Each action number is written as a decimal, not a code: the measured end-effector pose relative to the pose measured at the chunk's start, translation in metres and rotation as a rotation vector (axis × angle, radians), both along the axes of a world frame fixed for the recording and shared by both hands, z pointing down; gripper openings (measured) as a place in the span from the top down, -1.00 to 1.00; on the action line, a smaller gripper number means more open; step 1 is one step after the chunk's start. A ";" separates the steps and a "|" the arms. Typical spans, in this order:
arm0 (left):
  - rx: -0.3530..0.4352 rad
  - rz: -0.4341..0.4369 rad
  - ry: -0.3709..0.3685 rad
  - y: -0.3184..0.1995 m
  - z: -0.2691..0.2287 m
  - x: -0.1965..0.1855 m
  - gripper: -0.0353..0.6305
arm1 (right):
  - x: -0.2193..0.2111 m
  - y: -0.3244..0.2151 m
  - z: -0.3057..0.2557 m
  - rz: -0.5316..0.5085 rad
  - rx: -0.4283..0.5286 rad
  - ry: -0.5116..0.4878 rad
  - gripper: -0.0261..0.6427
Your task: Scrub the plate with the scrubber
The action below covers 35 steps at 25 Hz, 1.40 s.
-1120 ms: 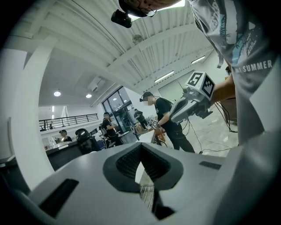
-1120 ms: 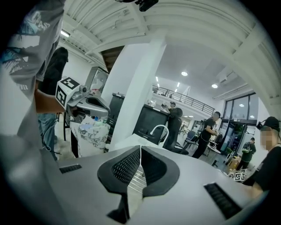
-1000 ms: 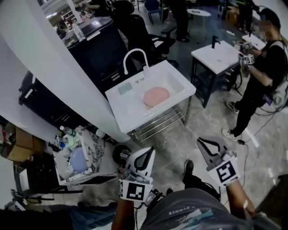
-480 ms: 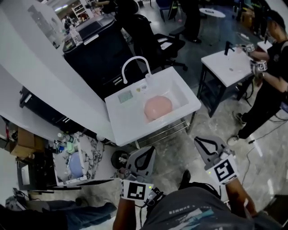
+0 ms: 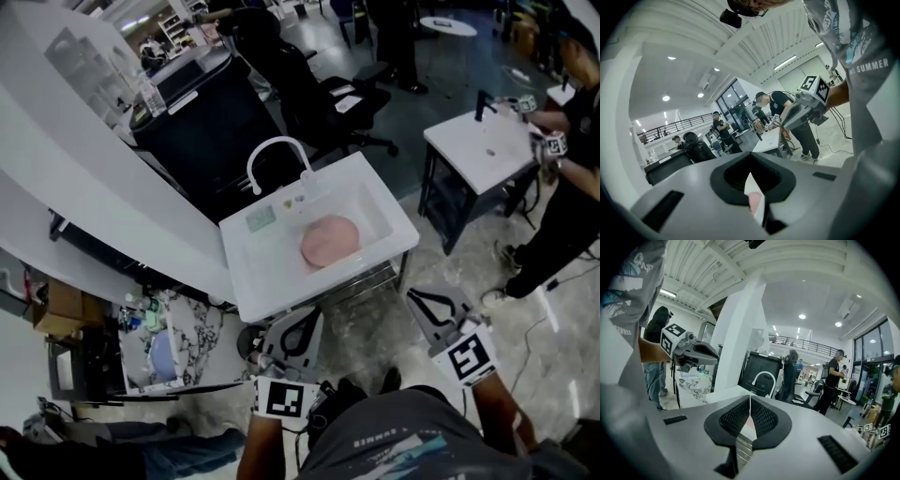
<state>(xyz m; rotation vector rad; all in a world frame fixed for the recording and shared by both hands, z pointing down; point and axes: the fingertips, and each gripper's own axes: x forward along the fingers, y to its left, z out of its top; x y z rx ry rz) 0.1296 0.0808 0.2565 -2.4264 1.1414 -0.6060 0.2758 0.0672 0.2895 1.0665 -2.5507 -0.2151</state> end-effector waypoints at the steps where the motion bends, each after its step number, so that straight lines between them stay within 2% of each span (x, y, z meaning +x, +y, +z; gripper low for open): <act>1: 0.004 -0.001 0.000 -0.004 -0.001 0.002 0.89 | 0.002 -0.002 0.003 0.000 -0.007 0.000 0.83; 9: -0.012 -0.002 0.002 -0.034 0.008 -0.003 0.89 | 0.010 -0.021 0.012 0.023 -0.029 0.007 0.83; 17: 0.013 0.015 0.040 -0.084 0.010 -0.017 0.89 | 0.003 -0.059 0.008 0.055 -0.023 0.041 0.83; 27: -0.011 -0.025 0.056 -0.167 0.021 -0.068 0.89 | -0.028 -0.129 0.013 0.069 -0.059 0.071 0.83; 35: -0.042 -0.083 0.070 -0.227 0.044 -0.120 0.89 | -0.074 -0.193 0.029 0.037 -0.096 0.104 0.83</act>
